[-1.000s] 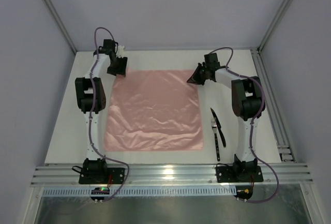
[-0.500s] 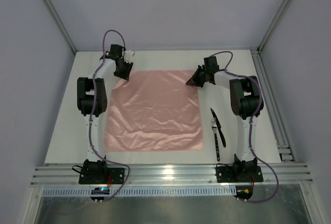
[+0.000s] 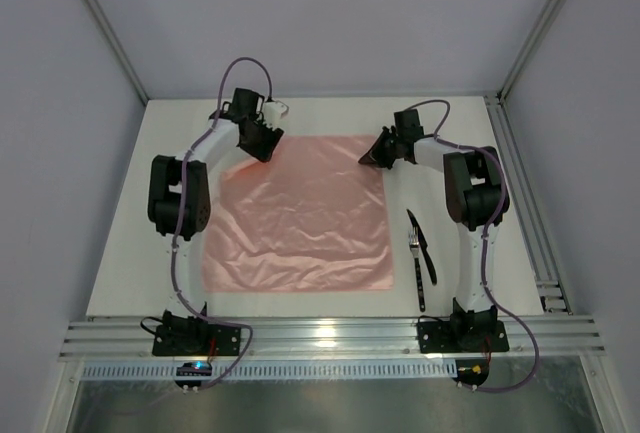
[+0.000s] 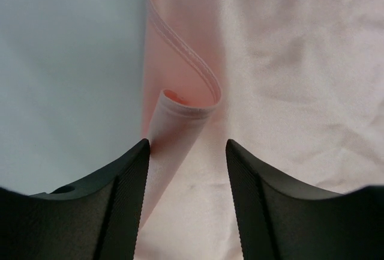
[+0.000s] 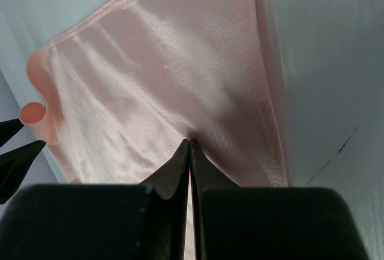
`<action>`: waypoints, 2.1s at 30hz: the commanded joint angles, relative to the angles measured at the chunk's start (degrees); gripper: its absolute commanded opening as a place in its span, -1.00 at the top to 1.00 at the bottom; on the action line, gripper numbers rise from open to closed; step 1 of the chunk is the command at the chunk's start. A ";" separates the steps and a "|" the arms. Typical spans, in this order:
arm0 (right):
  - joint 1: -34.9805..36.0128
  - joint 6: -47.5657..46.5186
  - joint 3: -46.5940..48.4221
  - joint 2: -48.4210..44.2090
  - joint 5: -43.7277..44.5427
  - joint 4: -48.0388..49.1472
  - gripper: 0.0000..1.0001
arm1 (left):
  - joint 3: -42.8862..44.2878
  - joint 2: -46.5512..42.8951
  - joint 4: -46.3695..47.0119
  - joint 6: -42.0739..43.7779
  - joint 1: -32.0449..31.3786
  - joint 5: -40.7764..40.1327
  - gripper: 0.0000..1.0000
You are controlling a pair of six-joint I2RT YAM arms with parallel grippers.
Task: Fold the napkin into a case and place the utensils inside
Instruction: Pick up the flattened napkin from the center of the board.
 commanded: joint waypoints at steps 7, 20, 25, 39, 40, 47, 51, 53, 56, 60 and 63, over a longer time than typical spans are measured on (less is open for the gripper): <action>0.07 -3.87 0.98 -1.82 -0.02 -1.59 0.92 | -2.24 -5.81 -9.88 7.86 0.27 6.22 0.62; -2.39 -22.33 39.68 9.55 22.21 -29.09 0.32 | 7.97 -6.36 2.00 -5.28 6.94 -3.11 0.26; -2.39 -24.89 50.47 19.17 19.42 -36.23 0.15 | 22.70 8.66 -8.55 -6.28 11.26 1.72 -0.09; 0.69 -30.51 49.50 22.70 19.05 -41.24 0.12 | 20.87 12.38 -5.92 -4.17 11.17 8.76 -0.17; 0.78 -30.51 49.50 22.78 18.88 -41.42 0.13 | 20.87 12.55 -5.92 -4.26 11.26 8.67 -0.15; 3.59 -34.12 47.84 22.61 21.50 -43.35 0.63 | 18.85 11.77 -4.43 -4.26 11.26 9.11 0.48; 3.68 -34.29 46.43 21.21 22.22 -41.87 0.92 | 17.35 10.71 -3.90 -3.38 11.26 9.46 0.93; 3.50 -34.56 44.68 19.72 22.22 -40.03 0.93 | 16.56 9.40 -3.38 -3.03 11.26 9.72 1.00; 3.50 -35.08 40.81 14.63 22.22 -36.08 0.93 | 14.81 6.94 -2.32 -2.06 11.26 10.60 1.00; 3.50 -35.26 31.77 2.53 20.64 -28.08 0.93 | 11.47 2.11 -0.39 -1.18 11.17 11.30 1.00; 3.50 -35.61 23.77 -3.74 20.63 -21.76 0.93 | 10.50 -1.06 0.41 -0.39 11.26 11.22 1.00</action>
